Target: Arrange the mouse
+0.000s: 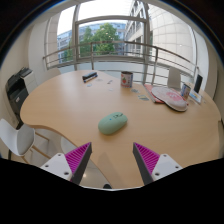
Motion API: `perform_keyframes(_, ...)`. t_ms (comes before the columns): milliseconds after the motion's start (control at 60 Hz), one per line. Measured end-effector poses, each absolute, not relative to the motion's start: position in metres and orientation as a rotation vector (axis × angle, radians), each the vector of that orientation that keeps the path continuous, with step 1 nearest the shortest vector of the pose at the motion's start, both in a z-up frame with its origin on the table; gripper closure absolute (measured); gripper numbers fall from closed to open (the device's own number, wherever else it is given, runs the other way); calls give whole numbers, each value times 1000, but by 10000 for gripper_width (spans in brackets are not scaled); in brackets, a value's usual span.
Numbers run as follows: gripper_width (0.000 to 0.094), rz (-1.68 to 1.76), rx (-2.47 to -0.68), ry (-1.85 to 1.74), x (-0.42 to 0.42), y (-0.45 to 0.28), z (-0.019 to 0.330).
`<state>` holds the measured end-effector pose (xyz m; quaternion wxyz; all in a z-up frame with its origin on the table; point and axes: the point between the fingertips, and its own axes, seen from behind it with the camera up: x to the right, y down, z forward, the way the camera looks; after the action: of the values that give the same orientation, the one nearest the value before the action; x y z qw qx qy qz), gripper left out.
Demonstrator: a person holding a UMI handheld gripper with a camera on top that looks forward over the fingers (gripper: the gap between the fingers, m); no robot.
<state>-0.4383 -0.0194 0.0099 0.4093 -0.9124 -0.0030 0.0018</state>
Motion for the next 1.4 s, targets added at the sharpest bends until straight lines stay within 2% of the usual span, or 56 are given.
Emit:
perform_keyframes(233,86,53,-2332,36,-457,63,-16)
perform_keyframes(400,120,57,-2316,21,-465,97,-14)
perform_keyframes(500,217,2,-2312,-49,-469,108,-17)
perform_keyframes(583,428,27,-2296,-94,-482,113,-17)
perform_keyframes(817,530,72,-2303,-150,-488,120,-14)
perform_keyframes(917,543,124,-2241,-174,-488,136,23)
perform_keyframes(1050,544,222,-2059,-144,-460,183,133)
perform_keyframes(1200,546,192,-1876,-47,-348,246,233)
perform_keyframes(1283,546,81,-1837,-23,-273,286,239)
perform_keyframes(1400,545,-1,-1921,41,-180,313,190)
